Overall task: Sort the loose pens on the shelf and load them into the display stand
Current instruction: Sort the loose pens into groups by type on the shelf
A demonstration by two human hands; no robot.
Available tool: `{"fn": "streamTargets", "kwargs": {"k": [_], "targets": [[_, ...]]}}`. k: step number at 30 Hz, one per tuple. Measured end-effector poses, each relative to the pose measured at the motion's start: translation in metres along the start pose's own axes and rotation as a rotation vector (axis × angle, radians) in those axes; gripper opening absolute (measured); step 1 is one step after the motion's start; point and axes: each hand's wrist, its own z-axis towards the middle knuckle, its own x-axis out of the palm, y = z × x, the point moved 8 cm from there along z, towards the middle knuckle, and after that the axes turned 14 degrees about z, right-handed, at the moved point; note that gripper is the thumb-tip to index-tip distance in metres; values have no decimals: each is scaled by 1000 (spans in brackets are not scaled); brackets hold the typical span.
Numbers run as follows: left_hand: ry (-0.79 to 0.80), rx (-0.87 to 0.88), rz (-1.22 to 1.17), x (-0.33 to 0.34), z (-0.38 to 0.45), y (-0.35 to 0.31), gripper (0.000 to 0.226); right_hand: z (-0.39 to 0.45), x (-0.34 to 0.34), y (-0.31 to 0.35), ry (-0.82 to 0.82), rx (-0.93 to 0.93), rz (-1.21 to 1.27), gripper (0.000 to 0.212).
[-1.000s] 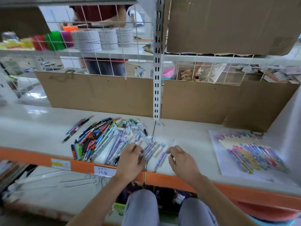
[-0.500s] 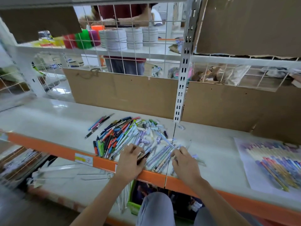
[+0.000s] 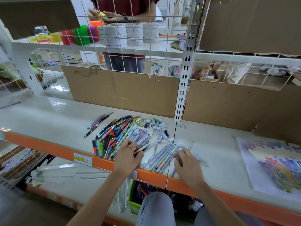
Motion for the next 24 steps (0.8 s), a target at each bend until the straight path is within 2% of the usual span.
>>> {"fn": "streamTargets", "kwargs": {"k": [6, 11, 15, 17, 19, 21, 24], "targets": [[13, 32, 45, 5, -4, 0, 28, 5, -5, -1, -55, 33, 71, 19], [44, 3, 54, 5, -4, -4, 23, 55, -23, 5, -112, 53, -26, 27], [6, -24, 19, 1, -5, -4, 16, 91, -6, -5, 78, 97, -167, 34], [-6, -27, 14, 1, -5, -3, 16, 96, 1, -11, 160, 132, -232, 28], [-12, -23, 16, 0, -5, -3, 17, 95, 0, -12, 170, 152, -249, 19], [-13, -14, 26, 0, -4, -2, 18, 90, -8, -10, 131, 158, -204, 15], [-11, 13, 29, -1, -4, -3, 20, 71, -26, -8, 42, 198, -4, 11]]}}
